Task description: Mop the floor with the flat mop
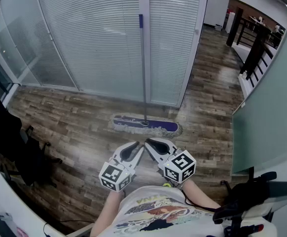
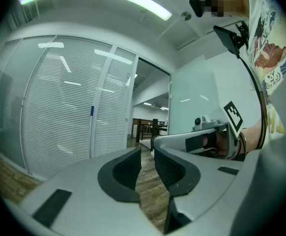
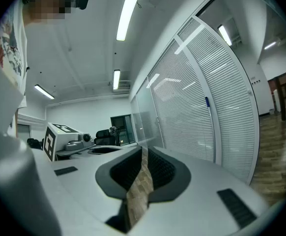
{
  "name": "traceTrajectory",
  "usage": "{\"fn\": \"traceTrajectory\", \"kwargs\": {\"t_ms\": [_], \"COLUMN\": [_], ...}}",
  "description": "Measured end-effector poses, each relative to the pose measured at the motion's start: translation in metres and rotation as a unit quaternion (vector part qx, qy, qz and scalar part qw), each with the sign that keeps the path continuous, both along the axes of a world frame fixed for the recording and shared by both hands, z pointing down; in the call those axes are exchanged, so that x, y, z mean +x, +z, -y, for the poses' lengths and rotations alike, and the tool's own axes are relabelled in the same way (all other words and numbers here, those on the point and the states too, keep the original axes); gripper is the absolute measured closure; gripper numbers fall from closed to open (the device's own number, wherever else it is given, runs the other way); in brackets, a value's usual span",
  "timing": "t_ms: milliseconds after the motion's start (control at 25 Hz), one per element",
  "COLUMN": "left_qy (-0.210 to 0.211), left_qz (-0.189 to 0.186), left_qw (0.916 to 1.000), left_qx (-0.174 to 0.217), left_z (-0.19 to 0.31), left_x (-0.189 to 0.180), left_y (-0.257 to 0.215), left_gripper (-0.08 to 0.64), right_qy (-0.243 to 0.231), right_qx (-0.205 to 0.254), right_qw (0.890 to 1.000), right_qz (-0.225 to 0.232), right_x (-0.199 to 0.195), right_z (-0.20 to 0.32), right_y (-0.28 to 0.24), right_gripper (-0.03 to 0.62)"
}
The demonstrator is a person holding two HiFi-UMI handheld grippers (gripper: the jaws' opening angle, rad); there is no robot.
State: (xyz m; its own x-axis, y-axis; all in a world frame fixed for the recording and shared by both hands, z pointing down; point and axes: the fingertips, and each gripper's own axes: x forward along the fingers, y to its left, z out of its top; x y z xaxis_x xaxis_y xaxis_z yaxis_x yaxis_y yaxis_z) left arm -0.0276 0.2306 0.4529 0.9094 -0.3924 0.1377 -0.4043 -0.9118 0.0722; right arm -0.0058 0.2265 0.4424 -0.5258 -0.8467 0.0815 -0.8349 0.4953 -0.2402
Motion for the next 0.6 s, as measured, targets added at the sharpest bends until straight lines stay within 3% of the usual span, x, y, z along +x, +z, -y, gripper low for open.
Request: {"fn": "traceTrajectory", "kwargs": {"t_ms": [600], "left_qy": [0.002], "left_qz": [-0.011], "left_qw": [0.9999], "left_qx": [-0.003], "left_z": [-0.008], "left_x": [-0.019], "left_y": [0.002], "left_gripper": [0.468], "right_qy": [-0.002], "right_qx": [-0.006], "right_qw": [1.0], "right_qz": [0.015], "right_x": [-0.019], "right_z": [-0.009], "right_y": [0.003], "right_gripper": [0.543]}}
